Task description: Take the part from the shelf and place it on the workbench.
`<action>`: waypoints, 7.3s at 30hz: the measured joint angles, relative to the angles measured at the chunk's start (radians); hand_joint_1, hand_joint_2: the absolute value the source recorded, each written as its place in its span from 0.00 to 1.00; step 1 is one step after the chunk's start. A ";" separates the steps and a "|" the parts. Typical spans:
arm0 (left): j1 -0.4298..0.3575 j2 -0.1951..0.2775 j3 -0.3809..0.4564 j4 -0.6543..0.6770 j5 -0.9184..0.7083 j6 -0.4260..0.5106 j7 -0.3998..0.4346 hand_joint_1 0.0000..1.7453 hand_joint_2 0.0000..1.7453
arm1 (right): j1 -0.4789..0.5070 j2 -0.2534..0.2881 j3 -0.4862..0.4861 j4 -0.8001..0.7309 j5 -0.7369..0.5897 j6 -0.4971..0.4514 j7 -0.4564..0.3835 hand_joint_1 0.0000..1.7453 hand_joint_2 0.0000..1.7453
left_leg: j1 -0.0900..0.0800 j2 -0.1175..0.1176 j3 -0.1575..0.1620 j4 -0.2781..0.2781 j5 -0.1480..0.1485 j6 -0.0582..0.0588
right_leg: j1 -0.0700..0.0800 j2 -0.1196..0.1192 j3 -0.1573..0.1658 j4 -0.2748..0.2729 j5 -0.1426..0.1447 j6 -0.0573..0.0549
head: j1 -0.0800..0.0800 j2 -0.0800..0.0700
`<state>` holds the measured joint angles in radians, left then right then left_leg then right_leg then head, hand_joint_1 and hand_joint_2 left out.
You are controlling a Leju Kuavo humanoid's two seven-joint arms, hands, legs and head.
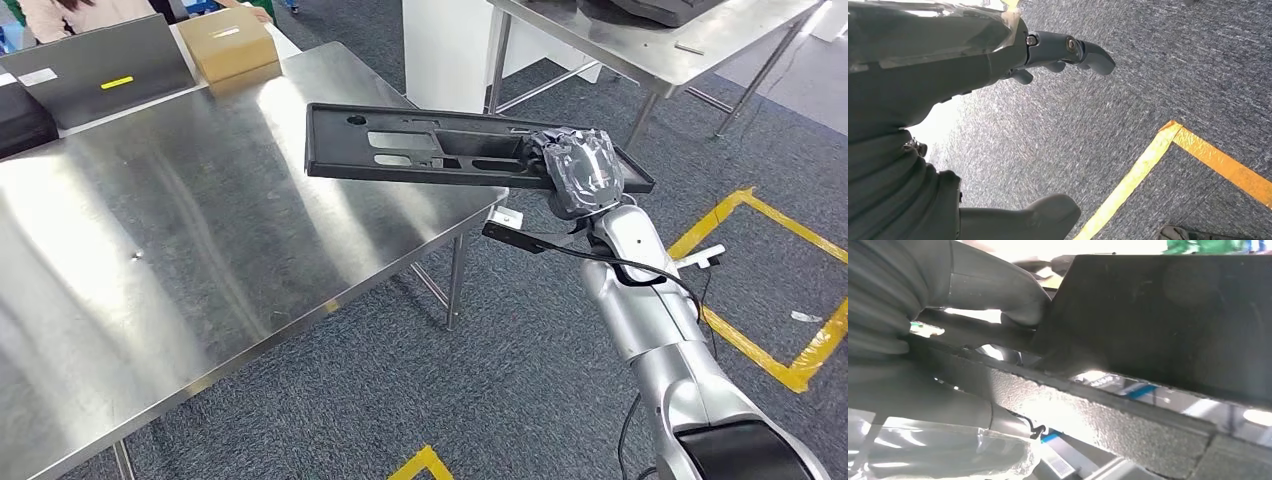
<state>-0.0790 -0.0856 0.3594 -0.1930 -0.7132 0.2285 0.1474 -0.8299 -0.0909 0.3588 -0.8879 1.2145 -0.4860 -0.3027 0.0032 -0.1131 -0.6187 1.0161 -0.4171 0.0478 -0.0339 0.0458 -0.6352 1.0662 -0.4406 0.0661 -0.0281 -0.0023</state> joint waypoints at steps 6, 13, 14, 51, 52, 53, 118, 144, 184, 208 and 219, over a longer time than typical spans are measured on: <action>-0.002 0.008 0.000 0.001 -0.021 -0.006 0.011 0.00 1.00 | -0.054 0.093 0.050 0.069 0.020 -0.024 -0.013 0.97 1.00 | 0.008 0.022 -0.036 0.048 -0.027 -0.039 | 0.001 -0.018 0.024 -0.042 0.007 -0.048 | -0.008 0.000; -0.008 0.013 0.000 0.001 -0.032 -0.008 0.002 0.00 1.00 | -0.116 0.191 0.113 0.198 0.002 -0.007 -0.052 0.97 1.00 | 0.015 0.122 -0.135 0.183 -0.034 -0.054 | 0.013 -0.099 0.046 -0.043 -0.015 -0.071 | -0.019 0.000; -0.008 0.013 0.000 0.001 -0.034 -0.009 0.001 0.00 1.00 | -0.120 0.199 0.119 0.211 0.002 -0.009 -0.053 0.97 1.00 | 0.012 0.147 -0.101 0.115 -0.003 -0.049 | 0.015 -0.110 0.051 -0.043 -0.019 -0.068 | -0.020 0.000; -0.001 0.002 0.011 0.002 -0.070 0.000 -0.017 0.00 1.00 | -0.195 0.130 0.111 0.456 0.029 -0.024 0.083 0.97 1.00 | 0.006 0.121 -0.023 -0.004 0.013 -0.011 | 0.029 -0.107 0.050 -0.043 -0.029 -0.033 | -0.012 0.000; -0.002 0.002 0.012 0.002 -0.072 0.001 -0.018 0.00 1.00 | -0.200 0.118 0.107 0.464 0.035 -0.024 0.091 0.97 1.00 | 0.008 0.118 -0.017 -0.009 0.016 -0.004 | 0.028 -0.093 0.034 -0.008 -0.046 -0.033 | -0.011 0.000; -0.004 0.002 0.014 0.002 -0.073 0.002 -0.022 0.00 1.00 | -0.203 0.105 0.103 0.472 0.040 -0.024 0.101 0.97 1.00 | 0.010 0.115 -0.014 -0.012 0.017 0.002 | 0.025 -0.076 0.004 0.048 -0.069 -0.035 | -0.010 0.000; -0.020 -0.021 0.199 -0.003 0.022 0.227 -0.651 0.00 1.00 | -0.178 0.129 0.021 0.581 0.183 -0.026 -0.079 0.97 1.00 | -0.010 0.080 -0.008 -0.007 -0.002 -0.008 | 0.021 -0.037 0.013 -0.059 0.026 -0.028 | -0.004 0.000; 0.009 -0.012 0.279 -0.002 0.084 0.199 -0.669 0.00 0.00 | -0.176 0.099 0.013 0.581 0.162 0.001 -0.027 0.00 0.00 | -0.010 0.080 -0.007 -0.007 -0.002 -0.008 | 0.021 -0.037 0.013 -0.059 0.026 -0.028 | -0.004 0.000; 0.020 -0.116 0.409 -0.001 0.133 0.193 -0.635 0.00 0.00 | 0.704 -0.445 -0.919 -0.142 0.164 -0.183 0.185 0.00 0.00 | -0.015 0.056 0.013 -0.004 -0.026 0.014 | 0.026 -0.060 0.047 -0.073 0.004 -0.011 | -0.004 0.000; 0.010 -0.098 0.373 0.003 -0.083 0.150 -0.445 0.00 0.00 | 0.763 0.174 -1.579 0.549 0.253 -0.002 0.227 0.00 1.00 | -0.010 0.076 0.032 -0.006 -0.036 0.004 | 0.028 -0.042 0.057 -0.073 -0.003 -0.022 | -0.004 0.000; 0.002 -0.073 0.338 0.001 -0.127 0.129 -0.431 0.00 0.00 | 0.738 0.198 -1.583 0.641 0.236 0.051 0.228 0.00 0.00 | -0.001 0.085 0.048 -0.024 -0.027 0.025 | 0.021 -0.041 0.054 -0.059 -0.011 -0.015 | -0.003 0.000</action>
<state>-0.0767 -0.1586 0.6973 -0.1923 -0.8405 0.3571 -0.2839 -0.0915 0.1076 -1.2246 -0.2471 1.4501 -0.4347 -0.0746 0.0018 -0.0277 -0.5711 0.9920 -0.4443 0.0725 -0.0131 0.0047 -0.5815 1.0073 -0.4516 0.0515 -0.0313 -0.0023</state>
